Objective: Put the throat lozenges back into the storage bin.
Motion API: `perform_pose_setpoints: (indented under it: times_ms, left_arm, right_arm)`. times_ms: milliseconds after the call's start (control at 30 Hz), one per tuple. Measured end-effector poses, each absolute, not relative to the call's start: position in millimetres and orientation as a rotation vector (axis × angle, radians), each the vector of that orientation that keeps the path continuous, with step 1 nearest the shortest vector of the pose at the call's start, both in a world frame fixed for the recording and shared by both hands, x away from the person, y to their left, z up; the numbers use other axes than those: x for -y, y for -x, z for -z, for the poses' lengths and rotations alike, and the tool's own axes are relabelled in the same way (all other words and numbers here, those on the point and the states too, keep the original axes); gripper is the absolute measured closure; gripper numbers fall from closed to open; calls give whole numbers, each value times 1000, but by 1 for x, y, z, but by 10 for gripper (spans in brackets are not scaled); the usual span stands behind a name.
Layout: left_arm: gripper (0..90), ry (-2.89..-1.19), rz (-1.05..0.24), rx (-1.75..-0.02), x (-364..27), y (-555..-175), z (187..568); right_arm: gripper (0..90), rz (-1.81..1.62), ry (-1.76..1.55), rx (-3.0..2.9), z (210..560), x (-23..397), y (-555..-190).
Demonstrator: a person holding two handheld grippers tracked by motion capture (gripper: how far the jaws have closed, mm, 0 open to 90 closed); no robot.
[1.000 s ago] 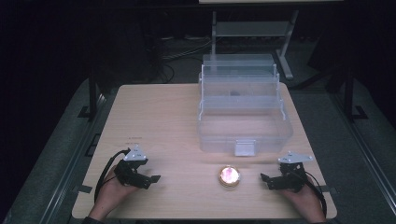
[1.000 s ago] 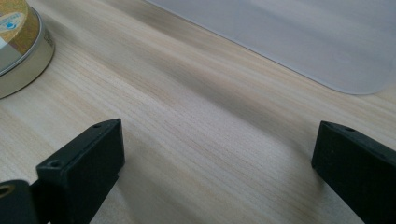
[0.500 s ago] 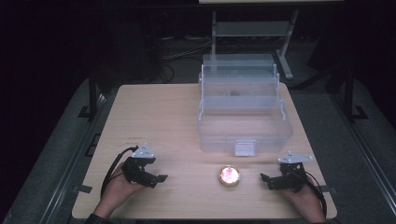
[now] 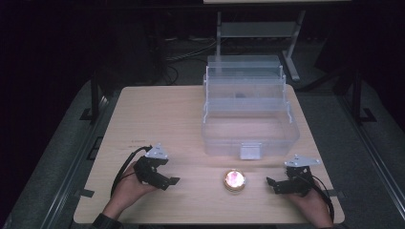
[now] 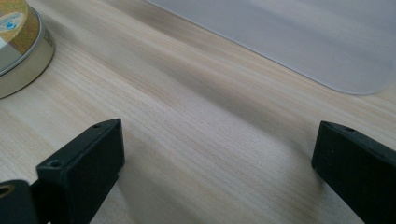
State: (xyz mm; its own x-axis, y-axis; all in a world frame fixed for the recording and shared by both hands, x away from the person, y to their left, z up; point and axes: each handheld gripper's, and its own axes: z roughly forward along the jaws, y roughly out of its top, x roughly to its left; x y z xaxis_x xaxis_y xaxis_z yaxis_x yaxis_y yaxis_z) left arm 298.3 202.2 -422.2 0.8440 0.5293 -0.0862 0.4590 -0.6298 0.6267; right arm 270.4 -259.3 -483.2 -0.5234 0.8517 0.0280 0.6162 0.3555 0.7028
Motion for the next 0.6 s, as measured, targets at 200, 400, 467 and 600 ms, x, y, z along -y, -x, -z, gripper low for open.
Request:
perform_pose_setpoints:
  times_ms: [200, 400, 467, 600]
  left_arm:
    - [139, -2367, -121, -692, -192, -301, 420]
    - [139, -2365, -107, -663, -183, -303, 415]
    - [139, -2381, -109, -650, -182, -304, 415]
    - [139, -2400, -105, -626, -174, -306, 412]
  right_arm:
    - [20, -958, -1293, -2281, 483, 259, -270]
    - [19, -958, -1293, -2281, 483, 259, -270]
    - [19, -958, -1293, -2281, 483, 259, -270]
    - [20, -958, -1293, -2281, 483, 259, -270]
